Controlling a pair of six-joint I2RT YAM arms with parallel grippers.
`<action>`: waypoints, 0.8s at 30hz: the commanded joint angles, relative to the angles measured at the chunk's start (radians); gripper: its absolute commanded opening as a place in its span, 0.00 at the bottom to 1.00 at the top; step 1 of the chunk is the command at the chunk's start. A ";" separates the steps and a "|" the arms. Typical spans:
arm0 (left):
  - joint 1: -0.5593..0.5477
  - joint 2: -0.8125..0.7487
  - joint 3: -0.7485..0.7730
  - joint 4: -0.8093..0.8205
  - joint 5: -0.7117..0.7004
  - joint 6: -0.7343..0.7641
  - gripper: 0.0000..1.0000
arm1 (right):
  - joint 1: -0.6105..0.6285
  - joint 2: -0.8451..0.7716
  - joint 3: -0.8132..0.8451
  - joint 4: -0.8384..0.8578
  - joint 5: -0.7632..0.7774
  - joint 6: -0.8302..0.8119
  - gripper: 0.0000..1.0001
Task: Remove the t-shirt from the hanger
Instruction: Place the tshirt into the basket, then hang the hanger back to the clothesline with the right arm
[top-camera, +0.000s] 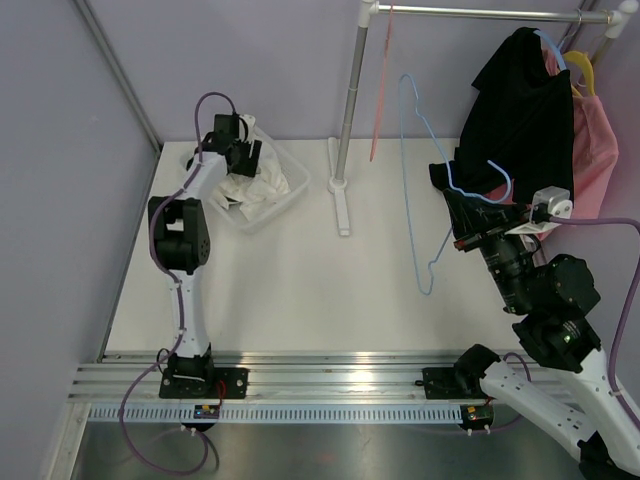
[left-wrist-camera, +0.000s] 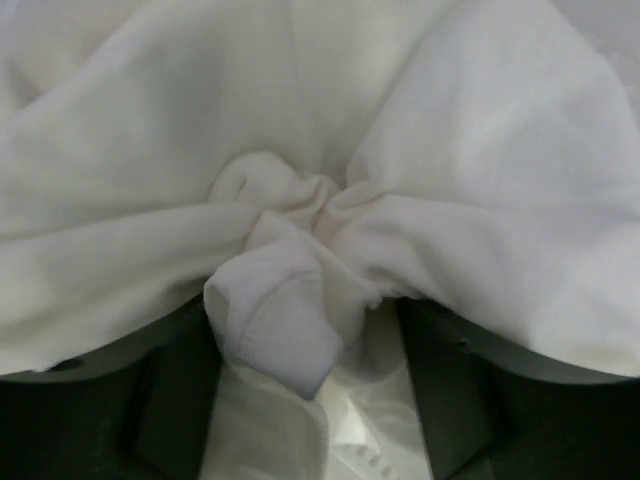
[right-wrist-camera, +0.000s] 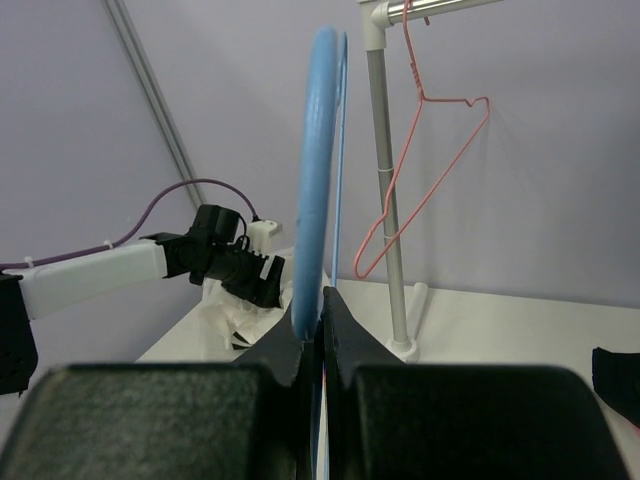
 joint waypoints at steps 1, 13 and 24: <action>0.008 -0.171 -0.021 0.016 0.017 -0.005 0.81 | 0.005 -0.011 0.013 0.028 0.037 -0.012 0.00; 0.000 -0.457 -0.237 0.115 0.144 -0.041 0.99 | 0.005 0.084 0.085 -0.072 0.307 -0.021 0.00; -0.041 -0.773 -0.654 0.282 0.311 -0.094 0.99 | 0.005 0.409 0.332 -0.111 0.419 -0.090 0.00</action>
